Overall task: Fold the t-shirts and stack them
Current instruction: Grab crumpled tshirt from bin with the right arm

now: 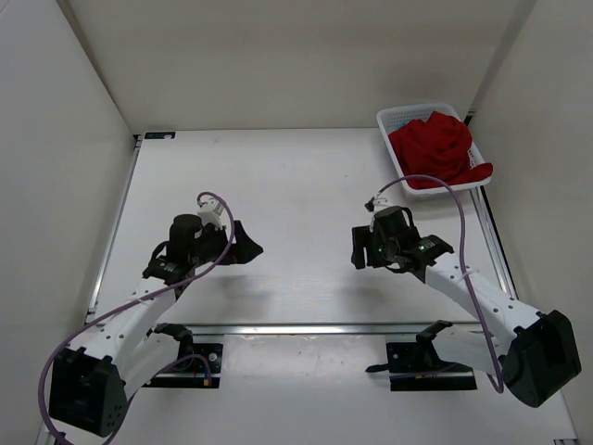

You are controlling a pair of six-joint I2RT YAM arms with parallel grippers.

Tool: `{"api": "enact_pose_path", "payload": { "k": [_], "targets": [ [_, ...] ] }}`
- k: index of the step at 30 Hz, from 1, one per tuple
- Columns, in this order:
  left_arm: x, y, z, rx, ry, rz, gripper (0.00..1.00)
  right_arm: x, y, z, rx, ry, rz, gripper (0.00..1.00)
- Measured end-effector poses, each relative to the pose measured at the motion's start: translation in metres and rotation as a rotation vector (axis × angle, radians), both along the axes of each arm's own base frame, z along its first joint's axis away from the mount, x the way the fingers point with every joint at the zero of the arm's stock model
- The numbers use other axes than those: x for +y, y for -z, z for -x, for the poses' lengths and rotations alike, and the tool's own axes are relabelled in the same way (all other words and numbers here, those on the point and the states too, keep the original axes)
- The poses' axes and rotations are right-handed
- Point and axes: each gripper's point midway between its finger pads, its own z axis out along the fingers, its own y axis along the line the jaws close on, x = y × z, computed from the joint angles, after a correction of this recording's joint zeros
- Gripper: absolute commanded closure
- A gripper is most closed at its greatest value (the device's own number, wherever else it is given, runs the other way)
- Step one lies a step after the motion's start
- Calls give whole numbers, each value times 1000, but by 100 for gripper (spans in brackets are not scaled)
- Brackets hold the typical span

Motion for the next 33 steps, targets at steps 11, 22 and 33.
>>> {"api": "enact_pose_path", "payload": {
  "k": [11, 22, 33],
  "targets": [
    [-13, -38, -7, -156, 9, 99, 57, -10, -46, -43, -36, 49, -187, 100],
    [-42, -15, -7, -109, 40, 116, 46, -187, -142, -222, -310, 555, -15, 59],
    [-53, 8, -7, -65, 62, 70, 39, -271, -31, -293, -87, 681, 65, 48]
  ]
}}
